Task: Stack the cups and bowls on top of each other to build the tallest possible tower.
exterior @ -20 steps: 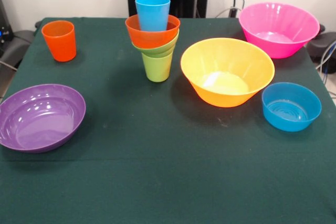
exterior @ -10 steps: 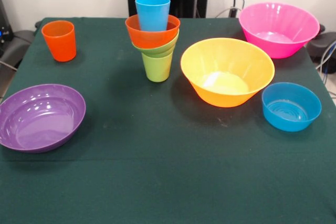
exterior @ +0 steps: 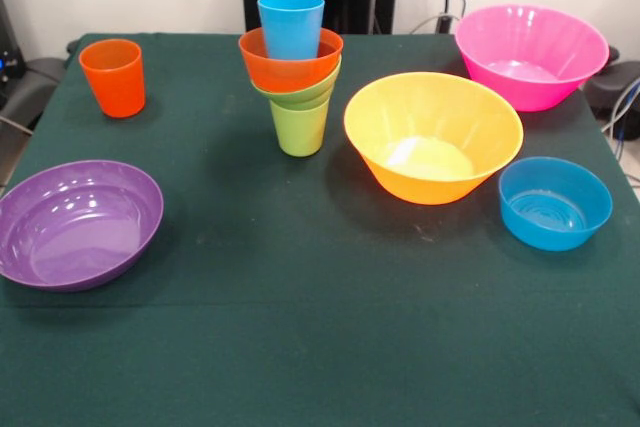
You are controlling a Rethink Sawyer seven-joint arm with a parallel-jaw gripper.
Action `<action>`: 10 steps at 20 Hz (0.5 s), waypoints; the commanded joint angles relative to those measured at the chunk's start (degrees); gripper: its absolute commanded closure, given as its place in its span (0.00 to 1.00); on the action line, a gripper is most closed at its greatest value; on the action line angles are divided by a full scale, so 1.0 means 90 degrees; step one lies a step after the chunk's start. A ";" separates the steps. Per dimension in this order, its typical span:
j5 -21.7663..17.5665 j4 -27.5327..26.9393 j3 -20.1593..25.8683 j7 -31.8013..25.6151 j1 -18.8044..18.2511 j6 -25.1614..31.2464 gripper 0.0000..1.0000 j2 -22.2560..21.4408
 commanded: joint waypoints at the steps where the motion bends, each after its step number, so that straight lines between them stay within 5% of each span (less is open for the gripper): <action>1: -0.0386 0.0148 0.0205 -0.0450 -0.0031 -0.0269 1.00 0.0482; 10: -0.0528 0.0123 0.0211 -0.0530 -0.0132 -0.0283 1.00 0.0546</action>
